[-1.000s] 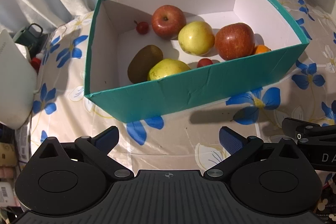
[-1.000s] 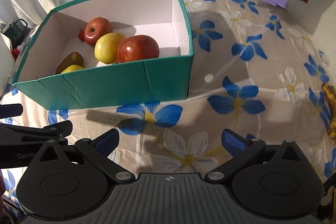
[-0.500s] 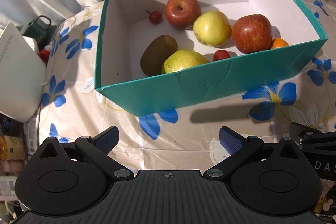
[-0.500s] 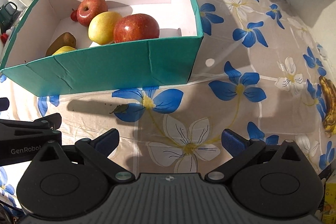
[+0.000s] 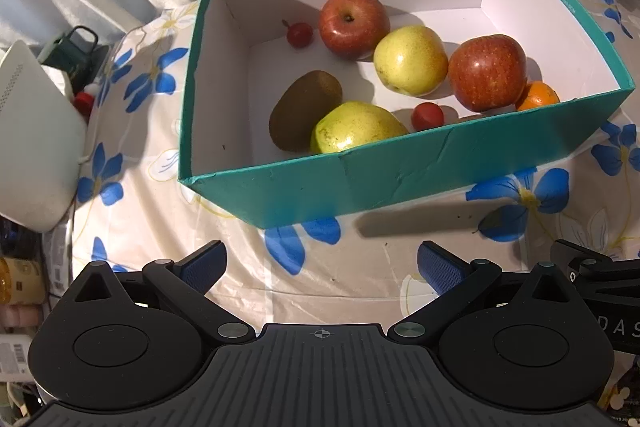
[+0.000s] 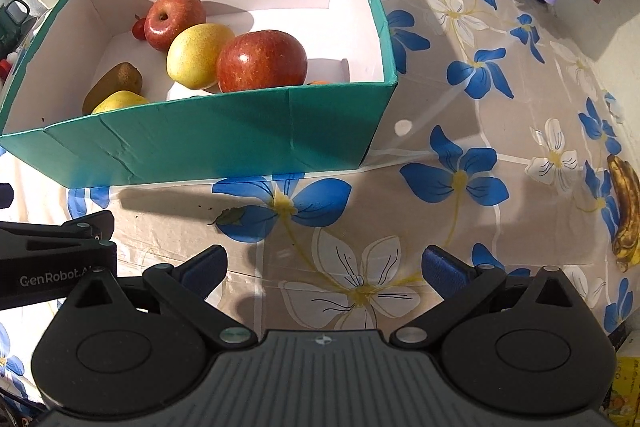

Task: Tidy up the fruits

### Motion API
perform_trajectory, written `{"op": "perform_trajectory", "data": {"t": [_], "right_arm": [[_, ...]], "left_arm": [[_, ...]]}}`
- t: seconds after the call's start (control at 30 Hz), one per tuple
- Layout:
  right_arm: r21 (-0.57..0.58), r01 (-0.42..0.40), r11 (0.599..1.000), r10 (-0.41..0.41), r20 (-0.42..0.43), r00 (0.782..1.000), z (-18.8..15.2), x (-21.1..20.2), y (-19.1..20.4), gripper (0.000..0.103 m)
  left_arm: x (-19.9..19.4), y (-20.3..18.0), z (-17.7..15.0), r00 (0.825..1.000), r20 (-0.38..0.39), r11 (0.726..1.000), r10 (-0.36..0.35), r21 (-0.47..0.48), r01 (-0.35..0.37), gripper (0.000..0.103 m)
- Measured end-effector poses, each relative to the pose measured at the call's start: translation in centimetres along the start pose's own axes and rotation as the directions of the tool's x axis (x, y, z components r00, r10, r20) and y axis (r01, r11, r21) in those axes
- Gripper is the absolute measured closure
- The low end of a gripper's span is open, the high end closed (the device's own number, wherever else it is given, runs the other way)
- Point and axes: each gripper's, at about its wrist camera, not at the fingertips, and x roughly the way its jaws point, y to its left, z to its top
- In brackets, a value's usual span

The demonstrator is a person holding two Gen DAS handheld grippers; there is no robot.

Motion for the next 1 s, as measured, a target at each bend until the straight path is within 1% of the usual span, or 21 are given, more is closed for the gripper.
{"op": "perform_trajectory", "data": {"t": [0.17, 0.3, 0.37, 0.5, 0.6, 0.8, 1.0], "right_arm": [[-0.011, 0.014, 1.000, -0.014, 0.009, 1.000, 0.3, -0.2, 0.1, 0.000], [-0.031, 0.030, 0.999, -0.030, 0.026, 0.999, 0.8, -0.6, 0.6, 0.000], [-0.042, 0.050, 0.998, -0.049, 0.039, 0.998, 1.2, -0.9, 0.8, 0.000], [-0.052, 0.058, 0.997, -0.055, 0.055, 0.997, 2.1, -1.3, 0.9, 0.000], [-0.046, 0.053, 0.998, -0.050, 0.045, 0.998, 2.6, -1.2, 0.8, 0.000], [-0.053, 0.055, 0.997, -0.054, 0.013, 0.998, 2.9, -0.4, 1.1, 0.000], [-0.056, 0.044, 0.997, -0.044, 0.002, 0.999, 3.3, 0.0, 1.0, 0.000]], "left_arm": [[-0.2, 0.3, 0.2, 1.000, 0.000, 1.000, -0.002, -0.013, 0.002, 0.000], [-0.6, 0.5, 0.7, 1.000, 0.001, 1.000, 0.011, -0.014, -0.011, 0.000], [-0.9, 0.5, 1.1, 1.000, 0.011, 1.000, 0.028, -0.009, -0.028, 0.000], [-1.5, 0.4, 1.7, 0.997, 0.036, 0.998, 0.064, 0.001, -0.064, 0.000], [-1.5, 0.3, 2.0, 0.995, 0.046, 0.996, 0.084, 0.017, -0.085, 0.000], [-1.0, 0.1, 2.0, 0.993, 0.033, 0.993, 0.109, 0.030, -0.110, 0.000], [-0.8, 0.2, 2.2, 0.993, 0.020, 0.993, 0.117, 0.010, -0.117, 0.000]]}}
